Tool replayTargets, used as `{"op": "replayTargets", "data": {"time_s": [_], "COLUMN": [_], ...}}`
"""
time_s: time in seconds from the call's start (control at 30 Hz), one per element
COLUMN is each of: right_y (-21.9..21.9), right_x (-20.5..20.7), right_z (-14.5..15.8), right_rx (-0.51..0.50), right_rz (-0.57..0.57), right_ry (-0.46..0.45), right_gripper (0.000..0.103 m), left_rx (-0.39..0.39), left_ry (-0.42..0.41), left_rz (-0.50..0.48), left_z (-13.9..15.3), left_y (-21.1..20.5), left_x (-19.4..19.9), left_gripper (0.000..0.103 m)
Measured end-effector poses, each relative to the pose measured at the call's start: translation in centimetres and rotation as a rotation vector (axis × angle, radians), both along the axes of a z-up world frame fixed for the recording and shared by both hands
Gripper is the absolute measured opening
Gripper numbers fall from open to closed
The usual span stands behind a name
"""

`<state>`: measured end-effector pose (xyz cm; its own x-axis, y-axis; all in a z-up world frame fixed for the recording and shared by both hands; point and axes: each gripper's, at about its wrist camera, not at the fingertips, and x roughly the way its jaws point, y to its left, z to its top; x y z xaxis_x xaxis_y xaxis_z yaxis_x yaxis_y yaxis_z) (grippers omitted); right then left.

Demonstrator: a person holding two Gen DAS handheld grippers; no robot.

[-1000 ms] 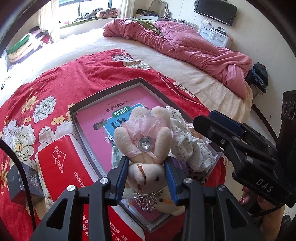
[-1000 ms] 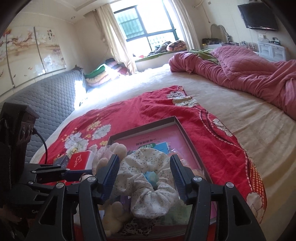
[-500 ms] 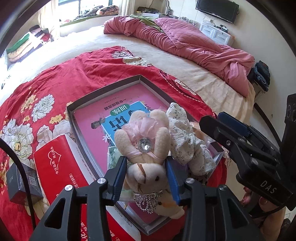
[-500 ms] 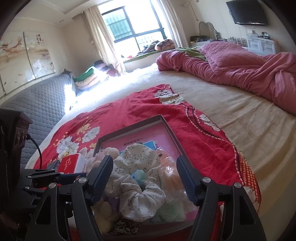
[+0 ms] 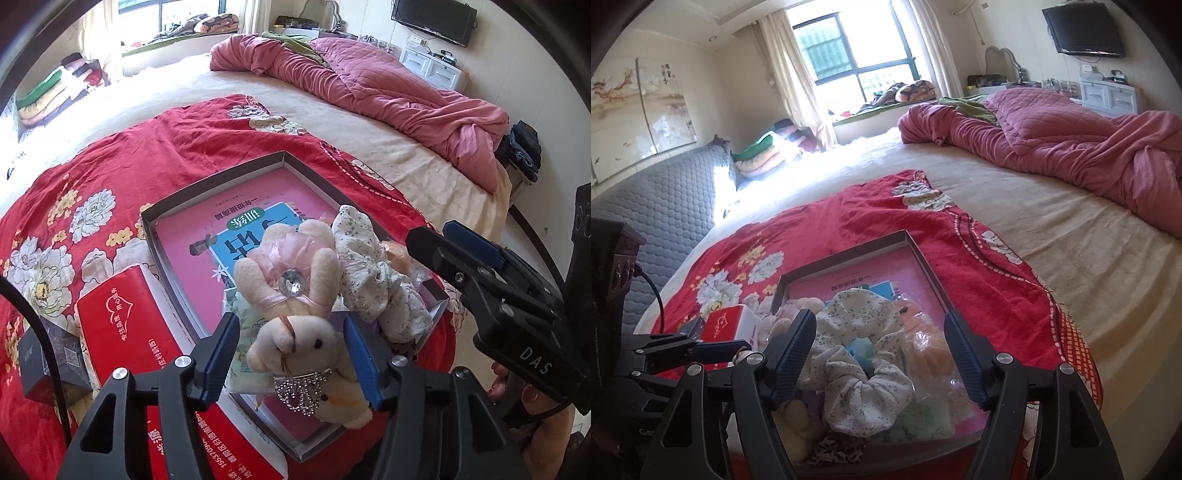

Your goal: Organize soft objects

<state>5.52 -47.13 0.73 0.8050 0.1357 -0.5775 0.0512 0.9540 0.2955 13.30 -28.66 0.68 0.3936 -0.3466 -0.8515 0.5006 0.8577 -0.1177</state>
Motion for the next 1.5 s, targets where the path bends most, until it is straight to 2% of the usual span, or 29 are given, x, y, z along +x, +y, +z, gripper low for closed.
{"op": "replayTargets", "data": {"time_s": [0.43, 0.77, 0.83, 1.0, 1.07, 1.17, 1.3, 1.5], "right_y": [0.0, 1.1, 1.6, 3.5, 4.3, 5.9, 8.0, 11.0], "right_x": [-0.6, -1.4, -1.9, -3.2, -3.9, -5.0, -6.2, -9.2], "right_z": [0.6, 1.9, 2.6, 5.4, 6.6, 8.0, 8.6, 8.6], "right_rx": [-0.005, -0.072, -0.087, -0.110, -0.099, -0.064, -0.016, -0.076], "right_rz": [-0.043, -0.071, -0.086, -0.102, -0.110, -0.120, -0.116, -0.165], "right_ry": [0.009, 0.013, -0.006, -0.071, -0.105, -0.135, -0.114, -0.087], "right_gripper": [0.074, 0.077, 0.077, 0.079, 0.079, 0.079, 0.079, 0.079], "left_rx": [-0.013, -0.047, -0.054, -0.050, -0.020, -0.024, -0.040, -0.031], "left_ry": [-0.030, -0.050, -0.055, -0.102, -0.149, -0.179, -0.186, -0.203], "left_rz": [0.026, 0.062, 0.070, 0.096, 0.105, 0.105, 0.099, 0.134], "left_z": [1.4, 2.6, 2.9, 4.2, 5.1, 6.0, 6.5, 6.6], "left_y": [1.6, 3.7, 4.3, 6.0, 6.5, 7.5, 8.9, 11.2], "left_x": [-0.8, -1.8, -2.1, -2.7, -3.2, -3.9, -4.9, -6.5], "left_gripper": [0.069, 0.074, 0.080, 0.083, 0.083, 0.084, 0.084, 0.084]}}
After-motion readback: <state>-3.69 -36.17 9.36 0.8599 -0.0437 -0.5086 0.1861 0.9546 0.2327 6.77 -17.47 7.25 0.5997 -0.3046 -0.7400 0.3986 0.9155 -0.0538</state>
